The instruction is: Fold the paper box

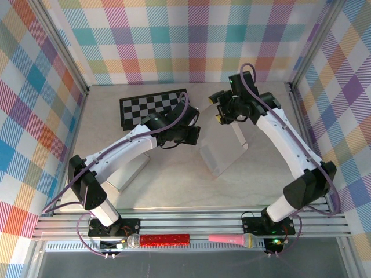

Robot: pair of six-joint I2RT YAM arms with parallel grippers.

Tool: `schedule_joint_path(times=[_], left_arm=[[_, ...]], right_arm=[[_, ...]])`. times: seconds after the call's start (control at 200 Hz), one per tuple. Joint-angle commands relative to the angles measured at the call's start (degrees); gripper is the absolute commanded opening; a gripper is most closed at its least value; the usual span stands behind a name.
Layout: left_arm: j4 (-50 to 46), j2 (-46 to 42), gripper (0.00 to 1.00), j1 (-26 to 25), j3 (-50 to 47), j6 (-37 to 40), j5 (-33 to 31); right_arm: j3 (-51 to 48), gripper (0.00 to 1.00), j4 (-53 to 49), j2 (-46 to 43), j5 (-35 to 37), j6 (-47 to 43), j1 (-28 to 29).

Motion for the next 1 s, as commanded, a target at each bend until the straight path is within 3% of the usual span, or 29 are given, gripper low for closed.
schedule_joint_path(times=[0.0,0.31,0.535,0.995], left_arm=[[0.15,-1.16,0.00,-0.80,1.14,1.42,-0.87],[-0.39,-1.73,0.00,-0.85,1.14,2.13,-1.25],[-0.65,-2.21,0.00,-0.82,0.98,2.42,-1.49],[-0.74,-2.57,0.00,-0.85,0.70,2.60,-1.57]], right_arm=[[2.94,0.57,-0.52,0.67,-2.96,-2.39,0.24],[2.30,0.35,-0.76,2.09,-3.34,-3.72,-0.02],[2.30,0.25,-0.98,2.58,-2.94,-4.81,-0.49],[1.18,0.12,-0.89,2.35,-2.36,-5.65,-1.25]])
